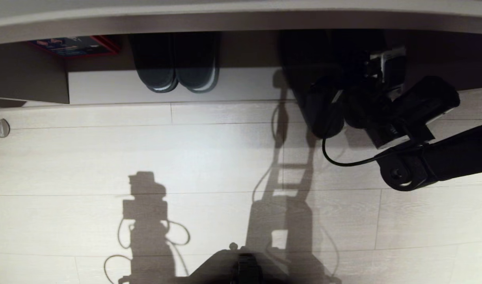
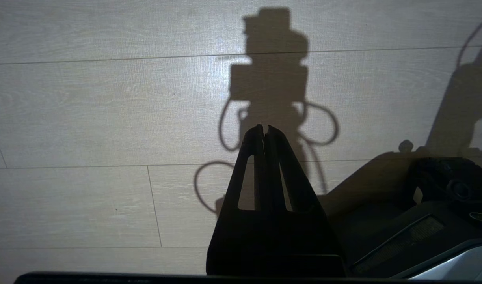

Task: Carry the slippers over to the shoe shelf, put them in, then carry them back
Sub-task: Pick up the slippers in the shoe cabinet

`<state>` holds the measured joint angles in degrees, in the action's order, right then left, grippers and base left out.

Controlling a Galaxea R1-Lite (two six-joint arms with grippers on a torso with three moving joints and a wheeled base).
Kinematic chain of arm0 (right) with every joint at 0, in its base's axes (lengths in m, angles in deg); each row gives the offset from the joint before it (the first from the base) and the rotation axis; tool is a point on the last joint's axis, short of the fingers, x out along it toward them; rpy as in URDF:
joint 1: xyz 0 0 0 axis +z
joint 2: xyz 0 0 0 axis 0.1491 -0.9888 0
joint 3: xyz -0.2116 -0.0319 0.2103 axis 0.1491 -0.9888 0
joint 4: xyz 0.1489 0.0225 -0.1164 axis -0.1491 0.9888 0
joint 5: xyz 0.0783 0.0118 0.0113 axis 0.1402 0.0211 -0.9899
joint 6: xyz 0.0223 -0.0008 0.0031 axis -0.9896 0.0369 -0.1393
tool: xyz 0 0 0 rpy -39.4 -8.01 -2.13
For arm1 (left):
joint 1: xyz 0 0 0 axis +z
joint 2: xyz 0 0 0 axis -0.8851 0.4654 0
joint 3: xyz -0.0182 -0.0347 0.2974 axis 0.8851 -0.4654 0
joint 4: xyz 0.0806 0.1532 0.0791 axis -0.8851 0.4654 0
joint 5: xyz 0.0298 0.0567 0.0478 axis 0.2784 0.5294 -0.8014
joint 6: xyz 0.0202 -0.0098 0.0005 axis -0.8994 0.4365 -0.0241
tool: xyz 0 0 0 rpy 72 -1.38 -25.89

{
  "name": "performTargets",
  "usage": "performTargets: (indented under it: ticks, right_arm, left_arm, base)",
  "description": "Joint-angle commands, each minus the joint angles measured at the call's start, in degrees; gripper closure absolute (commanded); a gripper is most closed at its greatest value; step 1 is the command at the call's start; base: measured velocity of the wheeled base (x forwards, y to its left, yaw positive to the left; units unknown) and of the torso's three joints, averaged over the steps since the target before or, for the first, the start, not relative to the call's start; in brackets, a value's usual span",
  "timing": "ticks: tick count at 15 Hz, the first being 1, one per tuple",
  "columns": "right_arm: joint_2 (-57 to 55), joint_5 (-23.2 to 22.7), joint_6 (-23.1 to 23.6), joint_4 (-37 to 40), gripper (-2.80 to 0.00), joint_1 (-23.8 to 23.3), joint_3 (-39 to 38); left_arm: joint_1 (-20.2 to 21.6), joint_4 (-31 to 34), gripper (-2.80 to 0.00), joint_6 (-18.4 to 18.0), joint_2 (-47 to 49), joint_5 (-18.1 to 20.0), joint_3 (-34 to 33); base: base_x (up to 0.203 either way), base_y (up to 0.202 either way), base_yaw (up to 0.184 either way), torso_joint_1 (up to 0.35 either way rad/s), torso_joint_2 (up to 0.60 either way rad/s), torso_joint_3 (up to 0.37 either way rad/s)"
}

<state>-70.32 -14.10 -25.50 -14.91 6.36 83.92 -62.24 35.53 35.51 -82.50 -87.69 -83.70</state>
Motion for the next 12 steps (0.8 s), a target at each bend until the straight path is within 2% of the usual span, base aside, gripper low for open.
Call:
performTargets:
  ticks: [1,6,12]
  right_arm:
    - [-2.4,0.0,-0.1,-0.7,-2.8,0.6,3.1]
    - [-6.2,1.2,-0.8,-0.9,-2.8,0.8,9.1]
    - [-6.4,1.1,-1.1,-0.9,-2.8,1.1,9.2]
  left_arm:
    - [0.0,0.0,0.0,0.0,0.0,0.0,0.0]
    - [0.0,0.0,0.0,0.0,0.0,0.0,-0.1]
    - [0.0,0.0,0.0,0.1,0.0,-0.1,-0.1]
  base:
    - [0.0,0.0,0.0,0.0,0.0,0.0]
    - [0.0,0.0,0.0,0.0,0.0,0.0]
    - [0.0,0.0,0.0,0.0,0.0,0.0]
